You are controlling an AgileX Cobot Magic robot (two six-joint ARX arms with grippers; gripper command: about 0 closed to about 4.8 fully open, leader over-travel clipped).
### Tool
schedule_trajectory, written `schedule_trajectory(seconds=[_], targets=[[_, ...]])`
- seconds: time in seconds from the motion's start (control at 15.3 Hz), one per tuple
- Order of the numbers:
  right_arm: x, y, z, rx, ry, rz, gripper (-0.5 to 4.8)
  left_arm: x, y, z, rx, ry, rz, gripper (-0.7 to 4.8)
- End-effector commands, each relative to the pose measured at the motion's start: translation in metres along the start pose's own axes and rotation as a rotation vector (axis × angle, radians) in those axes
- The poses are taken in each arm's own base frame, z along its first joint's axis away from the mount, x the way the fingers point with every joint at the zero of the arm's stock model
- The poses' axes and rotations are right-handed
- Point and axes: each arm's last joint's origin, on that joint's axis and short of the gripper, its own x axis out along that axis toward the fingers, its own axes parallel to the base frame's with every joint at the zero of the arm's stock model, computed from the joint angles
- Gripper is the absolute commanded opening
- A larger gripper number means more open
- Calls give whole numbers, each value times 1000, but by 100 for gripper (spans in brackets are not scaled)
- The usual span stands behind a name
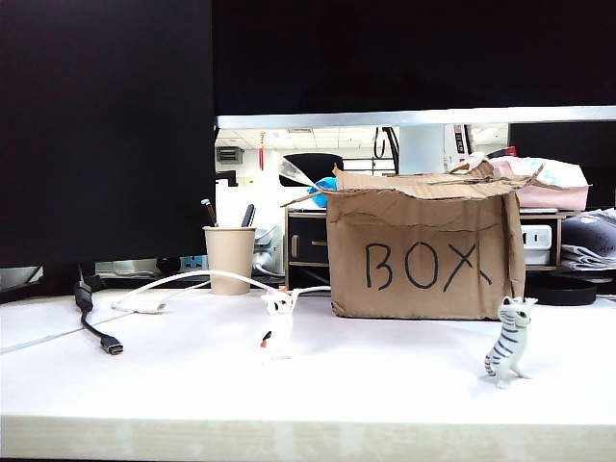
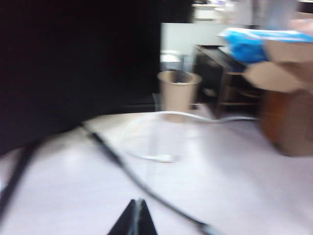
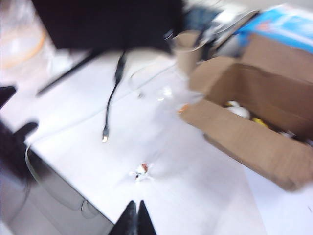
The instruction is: Put the doll that is least similar in size compared to the others into the paper box.
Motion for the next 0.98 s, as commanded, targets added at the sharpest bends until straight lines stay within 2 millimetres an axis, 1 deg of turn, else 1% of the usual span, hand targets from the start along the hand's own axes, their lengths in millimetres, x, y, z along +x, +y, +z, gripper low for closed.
schedule_trajectory(seconds=[0.07,0.2,0.46,0.98], targets=[[-31,-9,-19,78,-126,-22,-2,-1,13,2,-4,-18,139,-5],[-35,-11,-28,56,-153,-38,-2,-2,14,2,-1,-17,147,-5],[-29,-8,-42,9,-149,-62,-1,-1,12,2,-1,-17,129,-5],[-29,-8,-42,7,-146,-59,-1,-1,12,2,-1,-16,134,-5]])
